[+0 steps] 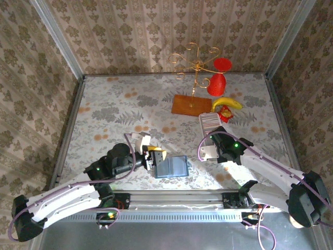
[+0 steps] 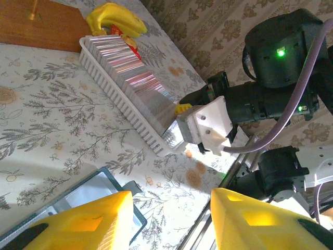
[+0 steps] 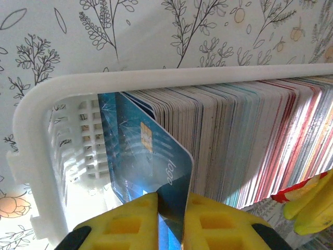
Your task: Put the credit cards into the card holder
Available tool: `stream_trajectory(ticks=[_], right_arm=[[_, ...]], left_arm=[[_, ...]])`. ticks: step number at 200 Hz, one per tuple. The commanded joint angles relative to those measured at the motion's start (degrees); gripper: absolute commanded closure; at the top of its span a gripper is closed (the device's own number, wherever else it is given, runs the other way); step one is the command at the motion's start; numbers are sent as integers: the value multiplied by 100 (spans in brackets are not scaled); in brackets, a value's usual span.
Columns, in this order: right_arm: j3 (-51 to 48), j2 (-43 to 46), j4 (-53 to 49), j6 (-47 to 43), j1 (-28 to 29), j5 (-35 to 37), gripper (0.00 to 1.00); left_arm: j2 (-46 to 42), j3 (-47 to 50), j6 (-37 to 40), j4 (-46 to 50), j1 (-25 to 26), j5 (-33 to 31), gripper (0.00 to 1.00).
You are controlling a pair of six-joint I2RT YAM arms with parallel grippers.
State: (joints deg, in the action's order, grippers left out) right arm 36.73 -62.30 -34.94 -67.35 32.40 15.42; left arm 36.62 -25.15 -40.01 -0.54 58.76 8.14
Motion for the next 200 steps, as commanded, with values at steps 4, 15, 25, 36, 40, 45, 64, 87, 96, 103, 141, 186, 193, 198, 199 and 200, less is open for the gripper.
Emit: stream_trajectory(ticks=[4, 15, 25, 36, 40, 45, 64, 87, 96, 103, 141, 186, 193, 198, 199, 200], right_arm=[[306, 165, 141, 22, -32, -87, 87], [334, 191, 115, 13, -37, -77, 91], [361, 216, 78, 5, -32, -87, 91], [416, 227, 17, 11, -32, -92, 91], [434, 227, -13, 25, -32, -106, 91], [456, 227, -54, 31, -32, -119, 91], [490, 266, -160, 53, -32, -148, 92], [595, 371, -488, 150, -32, -294, 94], [660, 423, -671, 206, -32, -382, 95], [721, 474, -856, 269, -32, -486, 97], [851, 1022, -1702, 354, -15, -1126, 100], [766, 2303, -1499, 719, 11, -2332, 100], [792, 2459, -1387, 1000, 32, -2604, 100], [846, 2533, -1338, 1233, 38, -2847, 100], [863, 2545, -1330, 1281, 38, -2898, 100], [876, 2551, -1322, 1328, 38, -2949, 100]], left_arm=[[3, 53, -95, -188, -23, 111, 56], [12, 54, -104, -196, -16, 105, 56], [20, 54, -118, -210, -18, 101, 56], [29, 54, -130, -240, -23, 109, 56], [42, 61, -130, -252, -18, 110, 56], [45, 58, -130, -259, -18, 109, 57], [71, 45, -125, -269, -17, 117, 56], [91, 45, -138, -266, -22, 135, 56], [91, 54, -142, -259, -22, 140, 56], [91, 45, -135, -271, -22, 135, 56], [83, 19, -67, -213, -20, 127, 57], [-66, 16, 302, -175, -20, 24, 60], [-120, 36, 430, -175, -20, 2, 60], [-156, 36, 541, -171, -22, -9, 59], [-164, 36, 566, -173, -22, -12, 60], [-173, 36, 591, -170, -23, -13, 59]])
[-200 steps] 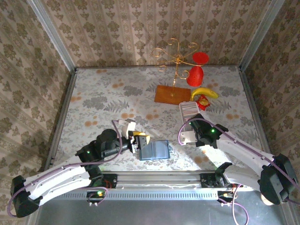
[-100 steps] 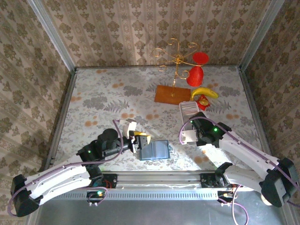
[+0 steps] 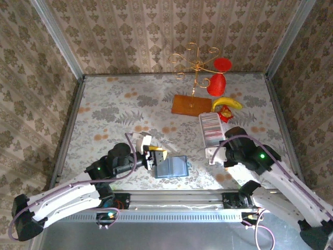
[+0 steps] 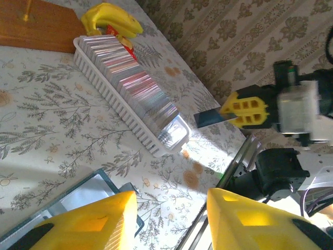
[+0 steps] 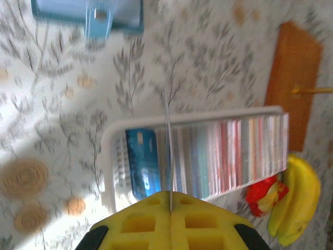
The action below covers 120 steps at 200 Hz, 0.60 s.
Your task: Put the credit cards into the card holder
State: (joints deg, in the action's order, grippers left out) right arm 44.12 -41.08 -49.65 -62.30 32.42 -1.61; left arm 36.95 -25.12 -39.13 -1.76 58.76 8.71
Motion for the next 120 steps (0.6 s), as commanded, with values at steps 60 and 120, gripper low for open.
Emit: stream_trajectory(ticks=[60, 120], right_arm=[[187, 328, 2432, 6528, 36, -2194, 100], [1104, -1061, 871, 11520, 27, -1770, 100]], left_arm=[[-887, -211, 940, 682, -39, -617, 55], [-919, -203, -307, 1556, -48, -1239, 57]])
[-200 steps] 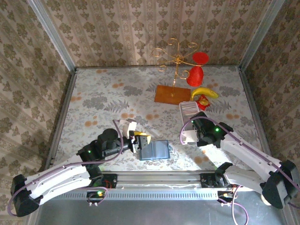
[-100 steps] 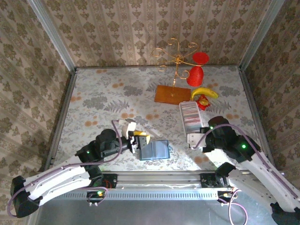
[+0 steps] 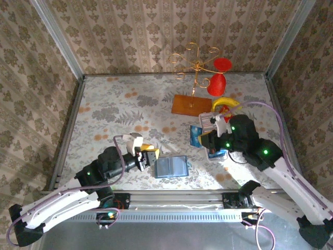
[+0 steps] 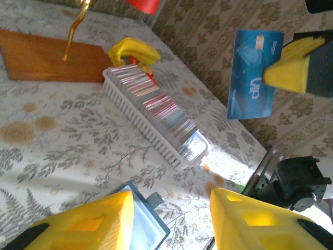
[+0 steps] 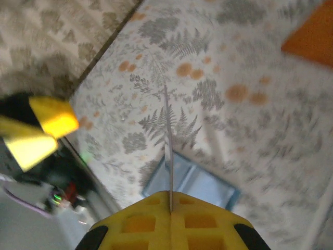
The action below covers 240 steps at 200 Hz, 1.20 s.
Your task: Put the credit cards into the card holder
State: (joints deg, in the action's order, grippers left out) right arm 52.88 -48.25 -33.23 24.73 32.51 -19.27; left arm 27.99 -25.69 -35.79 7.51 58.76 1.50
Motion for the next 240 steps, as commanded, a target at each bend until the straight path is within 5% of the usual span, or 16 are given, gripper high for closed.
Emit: stream_trajectory(ticks=[1, 26, 50, 112, 240], right_arm=[[216, -352, -776, 2865, 18, -32, 100], [-322, -458, -236, 3653, 114, -402, 100], [-833, -596, 178, 3915, 147, -482, 100], [-1111, -1685, 1108, 3908, 902, -397, 100], [-394, -3521, 1566, 3406, 1697, -191, 100]], left_arm=[[-18, -151, -667, 664, -48, -545, 57], [175, -158, -1234, 1453, -116, -1075, 62], [515, -75, -1568, 1824, -392, -705, 68], [1659, 300, -1650, 1118, -981, 872, 53], [2820, 445, -1485, 426, -988, 1307, 61]])
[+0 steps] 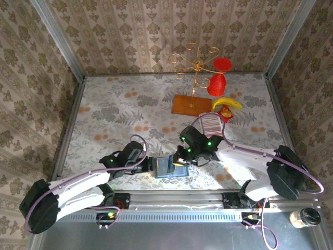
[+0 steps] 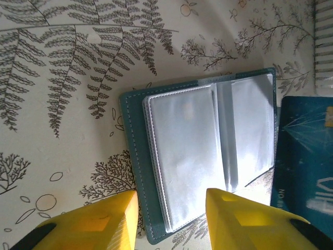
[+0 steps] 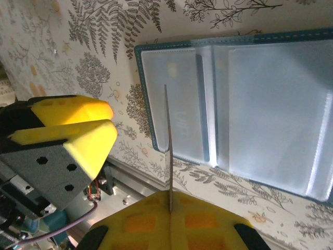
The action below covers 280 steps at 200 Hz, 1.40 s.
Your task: Put the credit cards into the card holder
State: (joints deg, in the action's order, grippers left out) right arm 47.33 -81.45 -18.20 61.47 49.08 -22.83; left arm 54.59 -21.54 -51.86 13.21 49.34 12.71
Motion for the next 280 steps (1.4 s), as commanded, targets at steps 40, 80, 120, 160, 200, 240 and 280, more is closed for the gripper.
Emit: stream_trajectory(ticks=[40, 80, 120, 160, 200, 240, 280], right_arm=[[105, -325, 85, -629, 49, 443, 100], [-75, -406, 390, -637, 49, 471, 100], [106, -564, 128, -881, 40, 631, 100], [25, -478, 49, -954, 14, 789, 100], [-153, -539, 422, -786, 15, 645, 100], [-197, -591, 535, -751, 18, 571, 100], [-286, -601, 649, -629, 14, 486, 100]], left_arm=[[345, 62, 148, -231, -2, 188, 61], [562, 23, 184, -370, 94, 263, 61], [879, -89, 254, -434, 181, 285, 64], [1071, -140, 306, -383, 231, 218, 65], [1123, -140, 308, -390, 255, 166, 67], [1228, -140, 325, -407, 281, 153, 69], [1302, -140, 325, -434, 321, 119, 71]])
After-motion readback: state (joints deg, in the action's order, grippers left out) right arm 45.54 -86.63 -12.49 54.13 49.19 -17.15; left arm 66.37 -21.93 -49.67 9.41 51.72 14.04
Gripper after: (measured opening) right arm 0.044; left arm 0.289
